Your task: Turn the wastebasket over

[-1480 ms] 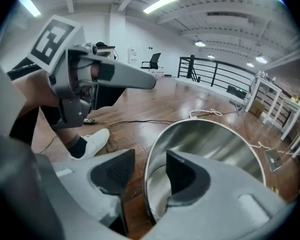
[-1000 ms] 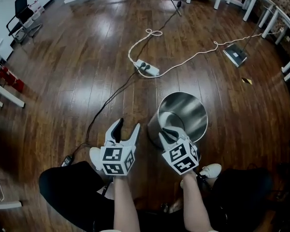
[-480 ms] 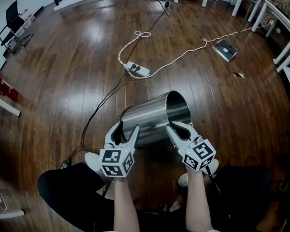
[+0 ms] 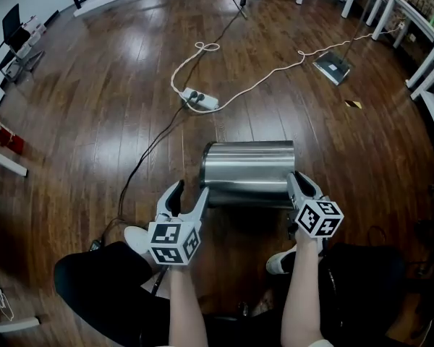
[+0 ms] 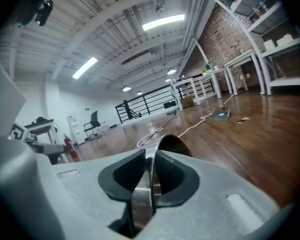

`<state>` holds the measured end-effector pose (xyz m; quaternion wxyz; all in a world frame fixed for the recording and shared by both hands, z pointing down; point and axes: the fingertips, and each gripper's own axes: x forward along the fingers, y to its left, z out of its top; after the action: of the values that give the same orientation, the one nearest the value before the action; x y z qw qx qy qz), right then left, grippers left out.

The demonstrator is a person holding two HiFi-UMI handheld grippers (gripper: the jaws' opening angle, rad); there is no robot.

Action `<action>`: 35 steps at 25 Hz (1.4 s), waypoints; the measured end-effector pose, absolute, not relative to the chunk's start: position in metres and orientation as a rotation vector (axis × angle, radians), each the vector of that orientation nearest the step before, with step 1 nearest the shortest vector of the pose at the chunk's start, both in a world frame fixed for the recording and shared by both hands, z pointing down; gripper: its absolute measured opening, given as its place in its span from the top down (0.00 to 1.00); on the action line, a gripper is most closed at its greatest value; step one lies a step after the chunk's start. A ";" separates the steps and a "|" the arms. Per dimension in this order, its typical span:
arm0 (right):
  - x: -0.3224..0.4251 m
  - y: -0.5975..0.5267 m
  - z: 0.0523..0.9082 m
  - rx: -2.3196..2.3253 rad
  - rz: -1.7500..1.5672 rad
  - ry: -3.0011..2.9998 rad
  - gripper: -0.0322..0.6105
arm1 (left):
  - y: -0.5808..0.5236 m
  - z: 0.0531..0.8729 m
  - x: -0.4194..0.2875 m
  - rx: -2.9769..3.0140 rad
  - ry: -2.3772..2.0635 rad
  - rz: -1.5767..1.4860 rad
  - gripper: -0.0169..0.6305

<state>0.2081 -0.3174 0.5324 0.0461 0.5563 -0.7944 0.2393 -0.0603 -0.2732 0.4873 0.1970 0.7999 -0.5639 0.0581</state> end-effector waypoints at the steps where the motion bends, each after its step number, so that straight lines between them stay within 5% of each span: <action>1: 0.217 -0.320 0.538 1.725 0.745 -2.383 0.87 | -0.273 0.487 -0.058 2.246 -1.573 0.155 0.53; 17: 0.281 -0.293 0.603 1.790 0.794 -2.051 0.85 | -0.275 0.514 -0.001 2.319 -1.441 0.351 0.53; 19: 0.282 -0.295 0.597 1.817 0.772 -2.044 0.65 | -0.286 0.522 0.001 2.323 -1.445 0.355 0.53; 21: 0.284 -0.301 0.584 1.840 0.721 -2.053 0.57 | -0.298 0.534 0.004 2.318 -1.436 0.338 0.54; 34: 0.278 -0.297 0.593 1.748 0.910 -2.181 0.57 | -0.322 0.611 -0.004 2.043 -1.360 0.171 0.58; 35: 0.276 -0.296 0.594 1.723 0.918 -2.183 0.64 | -0.323 0.613 -0.004 2.046 -1.354 0.166 0.61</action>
<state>0.2759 -0.2960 0.5944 0.1061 0.5850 -0.7412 0.3116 -0.0043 -0.3226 0.6126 0.3345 0.7841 -0.5189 0.0635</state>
